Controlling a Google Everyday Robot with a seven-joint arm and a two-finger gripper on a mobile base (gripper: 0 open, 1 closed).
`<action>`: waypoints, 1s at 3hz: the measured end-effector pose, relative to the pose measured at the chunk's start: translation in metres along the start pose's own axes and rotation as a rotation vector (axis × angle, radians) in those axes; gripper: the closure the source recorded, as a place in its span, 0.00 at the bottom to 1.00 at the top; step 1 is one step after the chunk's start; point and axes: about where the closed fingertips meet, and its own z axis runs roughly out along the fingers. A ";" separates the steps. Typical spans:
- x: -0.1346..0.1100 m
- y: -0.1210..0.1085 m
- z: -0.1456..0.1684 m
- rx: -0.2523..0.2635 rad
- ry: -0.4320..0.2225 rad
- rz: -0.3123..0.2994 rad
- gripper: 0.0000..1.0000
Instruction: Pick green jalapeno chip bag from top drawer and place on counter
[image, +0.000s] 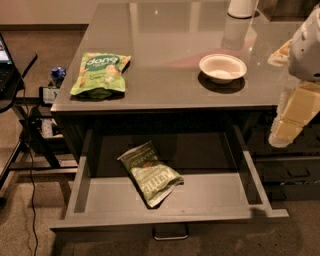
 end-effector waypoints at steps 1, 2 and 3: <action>0.000 0.000 0.000 0.000 0.000 0.000 0.00; -0.006 0.009 0.007 -0.001 -0.002 -0.002 0.00; -0.028 0.034 0.029 -0.022 -0.013 -0.021 0.00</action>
Offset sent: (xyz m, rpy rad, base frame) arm -0.0183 0.0303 -0.0307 0.0050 0.0241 0.0116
